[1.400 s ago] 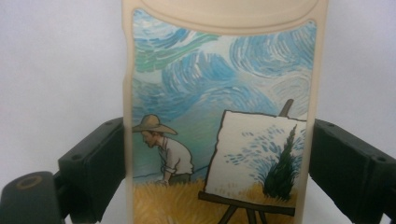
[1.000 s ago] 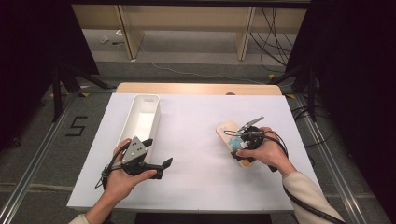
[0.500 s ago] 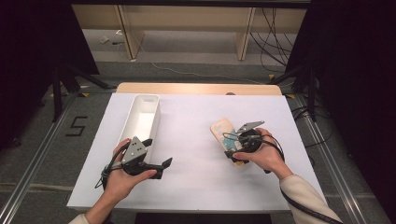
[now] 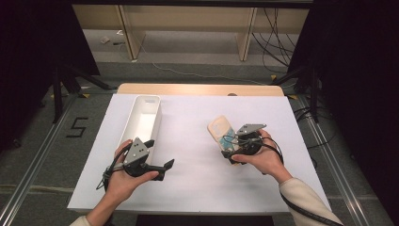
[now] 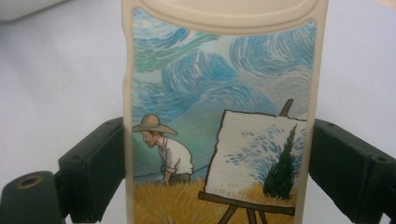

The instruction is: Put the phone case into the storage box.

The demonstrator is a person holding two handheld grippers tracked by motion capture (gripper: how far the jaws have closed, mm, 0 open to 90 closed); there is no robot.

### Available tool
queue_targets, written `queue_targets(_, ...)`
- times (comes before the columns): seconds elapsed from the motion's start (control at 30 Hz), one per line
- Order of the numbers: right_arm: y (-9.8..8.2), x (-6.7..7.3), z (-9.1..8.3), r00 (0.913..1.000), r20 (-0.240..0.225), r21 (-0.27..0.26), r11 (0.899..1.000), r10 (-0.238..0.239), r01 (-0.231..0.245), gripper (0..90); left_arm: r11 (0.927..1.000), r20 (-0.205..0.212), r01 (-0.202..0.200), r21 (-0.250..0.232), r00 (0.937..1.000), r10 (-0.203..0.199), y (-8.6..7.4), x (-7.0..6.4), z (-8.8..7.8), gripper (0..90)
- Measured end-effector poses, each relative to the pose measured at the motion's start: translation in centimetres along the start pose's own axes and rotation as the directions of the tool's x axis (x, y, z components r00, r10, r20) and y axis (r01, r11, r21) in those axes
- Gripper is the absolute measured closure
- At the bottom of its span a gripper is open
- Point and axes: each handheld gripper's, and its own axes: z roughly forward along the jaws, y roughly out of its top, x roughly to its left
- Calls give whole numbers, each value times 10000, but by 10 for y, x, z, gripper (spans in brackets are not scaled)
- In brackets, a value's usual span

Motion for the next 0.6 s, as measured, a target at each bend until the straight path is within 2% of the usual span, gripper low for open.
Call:
queue_targets(0.37, 1, 6, 1, 10000, 8, -645, 9979, -32, 33, 116, 9999, -1, 95, -83, 10000, -95, 4, 1, 0, 36)
queue_targets(0.6, 4, 8, 0, 9999, 91, -1183, 9930, 42, -31, 116, 9995, 188, 196, -261, 9996, -191, 20, 1, 12, 41)
